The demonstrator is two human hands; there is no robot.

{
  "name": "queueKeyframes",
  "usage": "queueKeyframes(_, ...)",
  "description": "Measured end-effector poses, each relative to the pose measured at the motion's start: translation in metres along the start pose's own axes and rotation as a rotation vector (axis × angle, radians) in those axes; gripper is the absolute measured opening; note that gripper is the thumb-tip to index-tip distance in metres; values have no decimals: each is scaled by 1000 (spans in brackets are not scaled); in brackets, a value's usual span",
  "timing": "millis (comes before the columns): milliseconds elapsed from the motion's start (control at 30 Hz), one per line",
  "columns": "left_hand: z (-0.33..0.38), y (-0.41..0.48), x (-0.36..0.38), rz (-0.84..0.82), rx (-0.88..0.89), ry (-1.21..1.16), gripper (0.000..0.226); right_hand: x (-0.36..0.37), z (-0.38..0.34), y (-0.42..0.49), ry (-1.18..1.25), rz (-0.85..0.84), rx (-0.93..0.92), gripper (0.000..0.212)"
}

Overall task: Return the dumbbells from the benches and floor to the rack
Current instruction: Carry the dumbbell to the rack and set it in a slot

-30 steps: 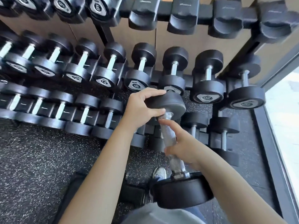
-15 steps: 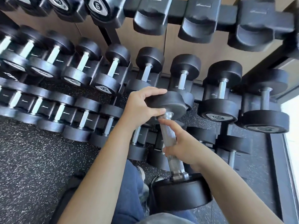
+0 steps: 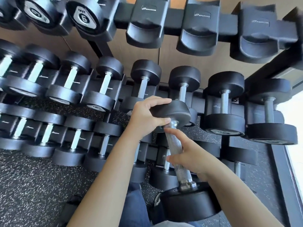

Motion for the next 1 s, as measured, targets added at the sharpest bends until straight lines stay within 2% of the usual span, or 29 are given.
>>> queueKeyframes(267,-13,64,-51,-103,-4,-16,52,13,-43,58,100,77,102,71)
queueKeyframes(567,-7,147,-125,-194,91,12,50,26,-121,131,104,163,63,77)
queueKeyframes(1000,26,265,-179,-154,232,52,51,-21,-210,217,7,254,-2,79)
Point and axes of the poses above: each hand's wrist, its own y-axis towards the middle knuckle, its own x-axis out of the palm, z = x × y, the point moved 2 cm from there along y, towards the middle knuckle, and after that the axes turned 2 degrees about y, right-handed, at the moved point
